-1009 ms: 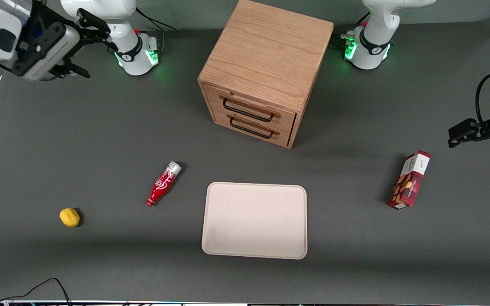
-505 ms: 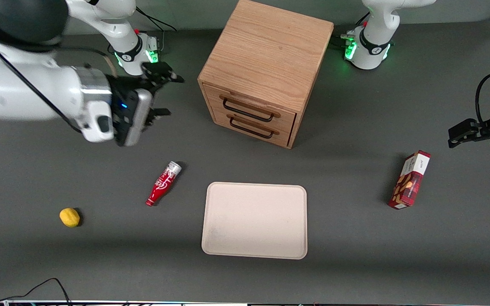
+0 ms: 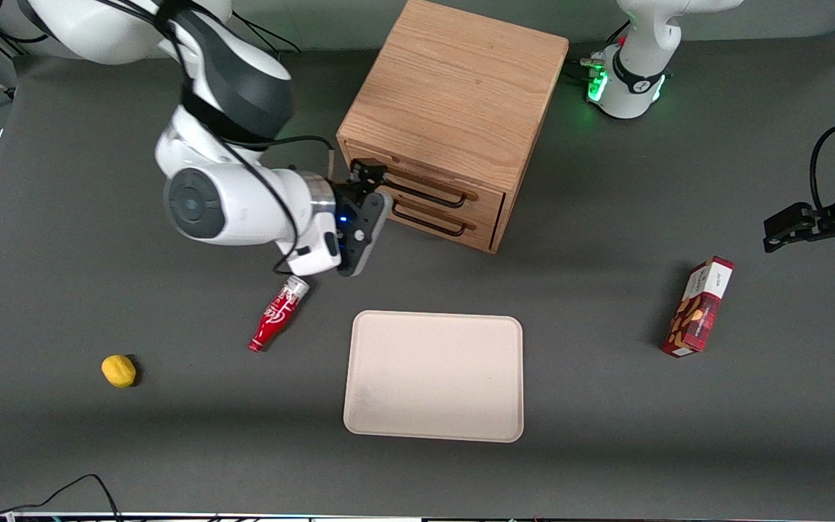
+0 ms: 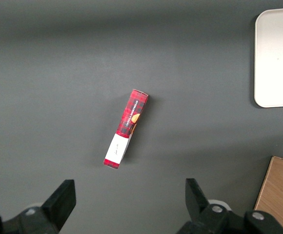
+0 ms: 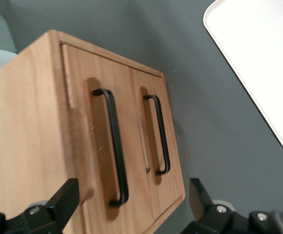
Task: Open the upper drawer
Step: 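Move the right gripper to the upper drawer's black handle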
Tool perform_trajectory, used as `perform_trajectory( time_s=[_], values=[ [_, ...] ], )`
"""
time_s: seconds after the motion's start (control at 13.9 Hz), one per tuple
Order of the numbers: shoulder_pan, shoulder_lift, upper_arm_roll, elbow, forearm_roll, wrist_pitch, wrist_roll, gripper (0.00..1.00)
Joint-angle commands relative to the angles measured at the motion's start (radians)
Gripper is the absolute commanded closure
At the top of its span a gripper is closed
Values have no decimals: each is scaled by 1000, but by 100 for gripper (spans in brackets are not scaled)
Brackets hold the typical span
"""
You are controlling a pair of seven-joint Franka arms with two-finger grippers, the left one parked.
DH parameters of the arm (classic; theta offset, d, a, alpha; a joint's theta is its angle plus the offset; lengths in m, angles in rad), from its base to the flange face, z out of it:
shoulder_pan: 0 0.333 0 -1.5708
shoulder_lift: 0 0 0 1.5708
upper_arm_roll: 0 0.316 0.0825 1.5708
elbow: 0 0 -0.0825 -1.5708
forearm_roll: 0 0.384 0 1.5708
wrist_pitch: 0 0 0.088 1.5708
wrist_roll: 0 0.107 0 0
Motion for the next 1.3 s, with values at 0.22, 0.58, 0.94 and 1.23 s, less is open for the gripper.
perform_trajectory(
  time_s=[0.22,0.58,0.94,1.23],
  values=[
    [22,74,57,-77,-151,147,117,0],
    [22,89,111,-82,-154,152,157,0],
    [22,80,121,-124,-159,155,160,0],
    [21,86,120,-134,-174,158,160,0]
  ],
)
